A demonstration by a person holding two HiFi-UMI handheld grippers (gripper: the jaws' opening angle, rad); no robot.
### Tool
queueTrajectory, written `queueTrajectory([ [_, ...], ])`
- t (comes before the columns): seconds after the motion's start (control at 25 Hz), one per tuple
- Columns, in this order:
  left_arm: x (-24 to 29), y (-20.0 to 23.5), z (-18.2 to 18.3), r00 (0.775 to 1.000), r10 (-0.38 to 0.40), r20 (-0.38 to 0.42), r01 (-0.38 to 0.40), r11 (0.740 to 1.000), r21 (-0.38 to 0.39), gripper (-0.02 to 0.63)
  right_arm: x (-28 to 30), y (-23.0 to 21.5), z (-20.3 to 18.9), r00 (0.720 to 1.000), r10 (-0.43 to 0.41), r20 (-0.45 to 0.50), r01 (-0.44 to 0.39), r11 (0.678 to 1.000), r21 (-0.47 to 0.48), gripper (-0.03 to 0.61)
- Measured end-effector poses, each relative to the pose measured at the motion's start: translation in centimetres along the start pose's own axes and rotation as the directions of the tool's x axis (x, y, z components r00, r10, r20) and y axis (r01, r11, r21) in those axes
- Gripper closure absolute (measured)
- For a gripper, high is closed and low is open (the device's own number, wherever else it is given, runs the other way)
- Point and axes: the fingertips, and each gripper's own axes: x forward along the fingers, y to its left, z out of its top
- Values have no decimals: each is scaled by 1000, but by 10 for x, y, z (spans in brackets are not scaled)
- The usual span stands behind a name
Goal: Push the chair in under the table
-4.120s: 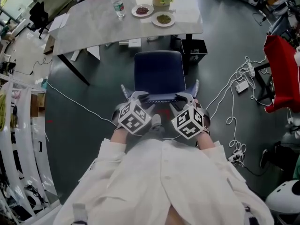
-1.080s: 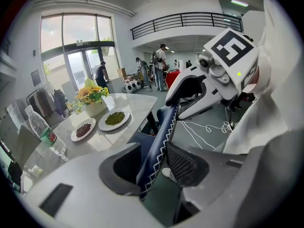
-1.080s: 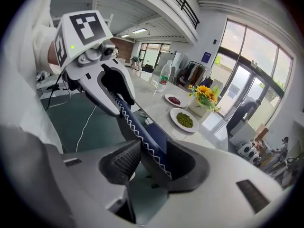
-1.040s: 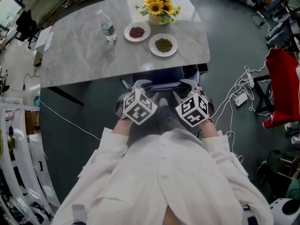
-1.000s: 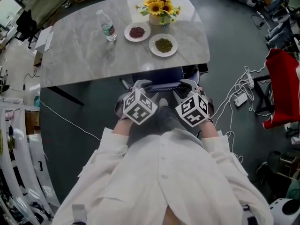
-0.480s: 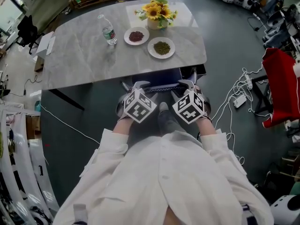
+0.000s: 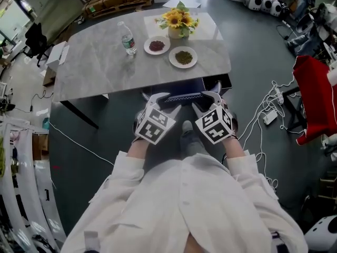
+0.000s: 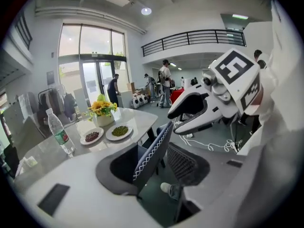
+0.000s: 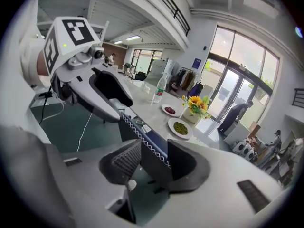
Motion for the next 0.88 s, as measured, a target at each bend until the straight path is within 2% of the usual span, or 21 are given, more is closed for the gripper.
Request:
queueTrajectory([
  [0.24, -54, -25, 27, 991, -24, 131, 37, 995, -96, 430, -53, 18, 38, 990, -60, 127, 57, 998, 26, 414],
  [0.32, -68, -35, 34, 986, -28, 167, 44, 995, -91, 430, -70, 24, 48, 983, -68, 172, 58, 996, 62, 414],
  [0.44, -90, -46, 49, 970, -23, 243, 43, 996, -76, 430, -100, 28, 64, 963, -98, 250, 66, 989, 132, 414],
  [0.6, -116, -50, 67, 941, 6, 337, 29, 995, -100, 430, -134, 28, 80, 934, -129, 333, 67, 979, 191, 414],
  [0.68, -121, -53, 70, 931, 9, 364, 34, 993, -112, 430, -143, 24, 81, 926, -133, 353, 63, 977, 203, 414],
  [0.88, -120, -58, 71, 925, 11, 379, 43, 990, -135, 430, -152, 13, 73, 922, -127, 365, 41, 971, 234, 416],
])
